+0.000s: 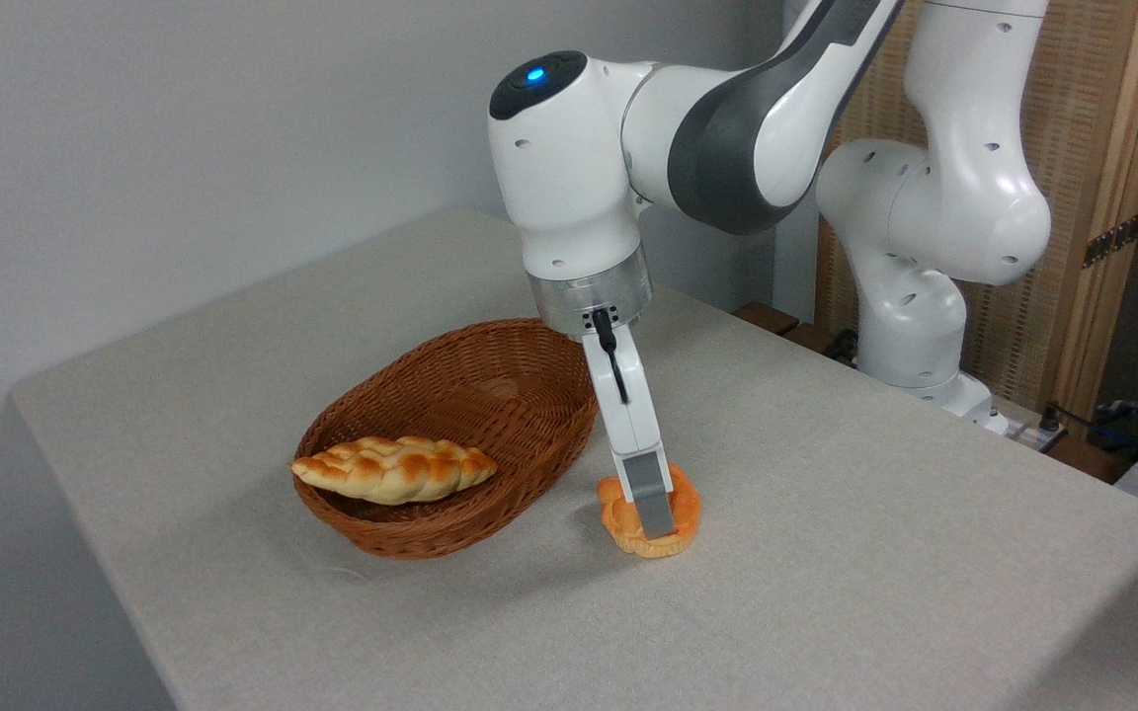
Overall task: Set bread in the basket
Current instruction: 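Lower the gripper around the orange bun and close on it, then lift the held bun and carry it over the wicker basket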
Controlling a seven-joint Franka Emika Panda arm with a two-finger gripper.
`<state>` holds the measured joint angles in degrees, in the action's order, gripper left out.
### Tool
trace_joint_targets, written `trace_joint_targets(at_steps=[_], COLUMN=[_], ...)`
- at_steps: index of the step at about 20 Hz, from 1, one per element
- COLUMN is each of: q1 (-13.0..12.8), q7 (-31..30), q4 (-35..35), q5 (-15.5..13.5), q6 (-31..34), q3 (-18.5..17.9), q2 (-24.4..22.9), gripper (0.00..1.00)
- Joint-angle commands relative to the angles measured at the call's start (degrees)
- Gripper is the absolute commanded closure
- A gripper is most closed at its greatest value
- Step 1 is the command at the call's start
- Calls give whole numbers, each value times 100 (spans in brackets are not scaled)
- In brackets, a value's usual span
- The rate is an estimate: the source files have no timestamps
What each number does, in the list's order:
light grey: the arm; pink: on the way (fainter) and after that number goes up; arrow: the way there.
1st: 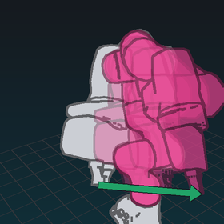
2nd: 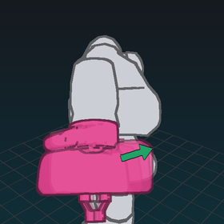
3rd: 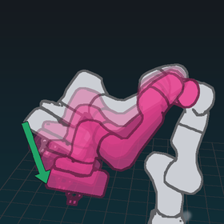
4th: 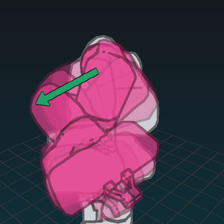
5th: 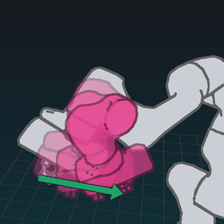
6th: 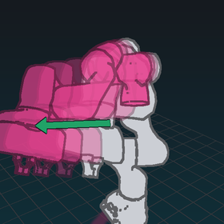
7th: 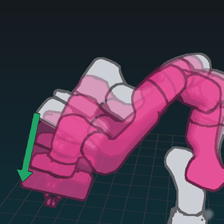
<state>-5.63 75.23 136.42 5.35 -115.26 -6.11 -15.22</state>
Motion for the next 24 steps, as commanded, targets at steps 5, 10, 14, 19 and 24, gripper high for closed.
trace_joint_targets(at_steps=[5, 10, 14, 19, 24], q1=[-70, -70, -70, -62, -35], q7=[194, 194, 194, 150, 62], q4=[95, 95, 95, -1, -782], q5=[89, 89, 89, 20, -77], q6=[-5, -5, -5, 267, 1066], q3=[-66, -66, -66, -74, -118], q2=[-60, -60, -60, -121, -104], gripper=[86, 86, 86, 91, 91])
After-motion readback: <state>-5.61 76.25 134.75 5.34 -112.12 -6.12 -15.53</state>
